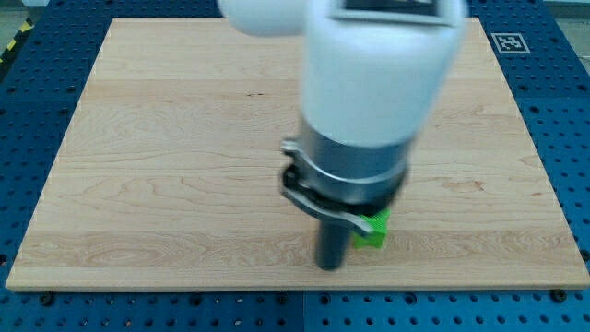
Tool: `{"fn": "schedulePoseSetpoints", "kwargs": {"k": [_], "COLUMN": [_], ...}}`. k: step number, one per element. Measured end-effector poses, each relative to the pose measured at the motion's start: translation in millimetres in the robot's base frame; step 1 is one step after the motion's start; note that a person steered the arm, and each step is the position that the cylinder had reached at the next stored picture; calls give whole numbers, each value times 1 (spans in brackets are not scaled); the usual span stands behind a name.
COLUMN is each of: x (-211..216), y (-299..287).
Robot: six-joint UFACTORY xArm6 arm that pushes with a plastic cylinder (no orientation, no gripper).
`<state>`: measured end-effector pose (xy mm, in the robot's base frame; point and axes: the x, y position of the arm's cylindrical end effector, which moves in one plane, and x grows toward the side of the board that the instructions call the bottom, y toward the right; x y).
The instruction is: Place the red circle in between the yellow heart and green circle
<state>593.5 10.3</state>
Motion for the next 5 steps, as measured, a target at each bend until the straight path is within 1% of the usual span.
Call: {"fn": "schedulePoseSetpoints", "kwargs": {"k": [1, 2, 3, 4, 5], "x": [-45, -91, -107, -101, -91], "y": [-43, -59, -31, -5, -6]}}
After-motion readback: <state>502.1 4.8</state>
